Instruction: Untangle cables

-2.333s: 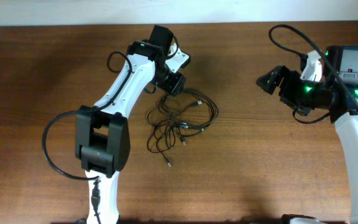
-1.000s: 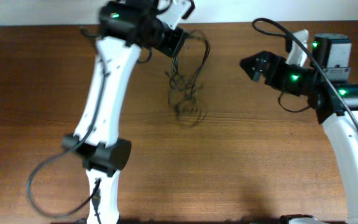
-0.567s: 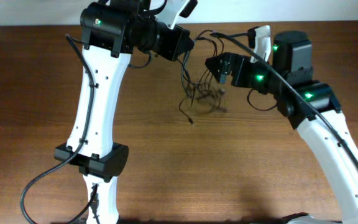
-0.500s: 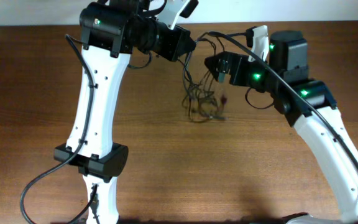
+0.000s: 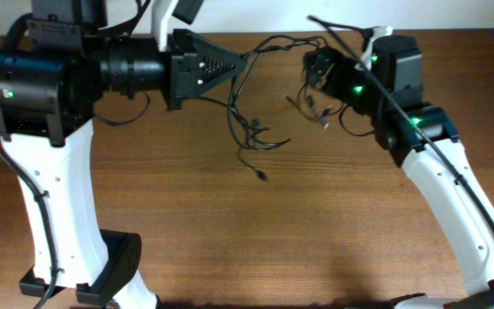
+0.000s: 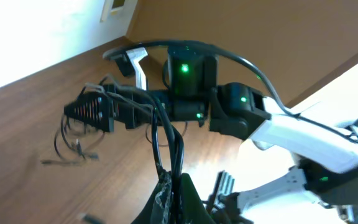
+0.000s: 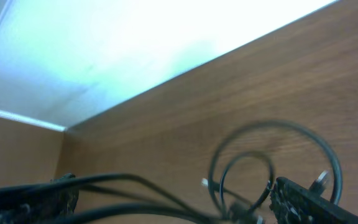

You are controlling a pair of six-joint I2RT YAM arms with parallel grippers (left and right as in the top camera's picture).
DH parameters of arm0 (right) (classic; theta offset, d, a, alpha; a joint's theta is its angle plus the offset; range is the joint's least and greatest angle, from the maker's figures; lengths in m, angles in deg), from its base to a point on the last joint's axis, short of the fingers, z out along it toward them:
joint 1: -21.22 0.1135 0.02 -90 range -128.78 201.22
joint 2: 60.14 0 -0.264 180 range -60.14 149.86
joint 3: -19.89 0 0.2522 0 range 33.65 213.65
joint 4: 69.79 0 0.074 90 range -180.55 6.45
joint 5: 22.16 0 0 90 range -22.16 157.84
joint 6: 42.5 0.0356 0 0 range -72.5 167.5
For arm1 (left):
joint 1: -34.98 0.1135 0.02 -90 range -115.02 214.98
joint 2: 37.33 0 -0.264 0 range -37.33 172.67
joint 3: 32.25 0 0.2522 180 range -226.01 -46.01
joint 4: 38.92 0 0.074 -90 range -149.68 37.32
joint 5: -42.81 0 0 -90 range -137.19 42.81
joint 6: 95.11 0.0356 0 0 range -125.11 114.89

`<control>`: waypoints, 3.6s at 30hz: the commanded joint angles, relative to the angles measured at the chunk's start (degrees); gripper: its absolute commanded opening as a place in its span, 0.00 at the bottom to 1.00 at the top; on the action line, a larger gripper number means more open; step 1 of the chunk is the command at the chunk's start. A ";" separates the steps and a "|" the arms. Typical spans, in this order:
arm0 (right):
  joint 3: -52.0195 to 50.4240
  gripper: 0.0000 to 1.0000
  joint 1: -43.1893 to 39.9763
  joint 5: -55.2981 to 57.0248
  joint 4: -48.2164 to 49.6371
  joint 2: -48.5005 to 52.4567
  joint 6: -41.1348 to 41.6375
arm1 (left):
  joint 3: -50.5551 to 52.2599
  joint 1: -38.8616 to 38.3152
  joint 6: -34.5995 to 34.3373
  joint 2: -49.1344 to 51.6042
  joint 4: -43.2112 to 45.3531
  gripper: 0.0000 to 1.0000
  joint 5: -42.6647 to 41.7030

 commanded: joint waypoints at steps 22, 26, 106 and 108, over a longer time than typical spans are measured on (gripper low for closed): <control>0.44 0.86 -12.39 -2.73 -24.24 0.37 -8.48 | 39.58 -5.66 3.96 -0.81 14.62 0.00 36.24; 0.44 0.87 -12.39 -0.44 -28.48 0.37 -11.69 | 47.82 -6.23 3.96 -0.74 19.96 0.10 39.89; 0.44 0.93 -12.39 0.63 -31.15 1.33 -13.79 | -4.66 -3.58 2.43 4.11 16.63 0.00 40.44; 0.44 0.93 -12.39 0.63 -31.19 1.33 -13.81 | -4.66 -4.87 0.96 1.86 20.41 0.00 40.33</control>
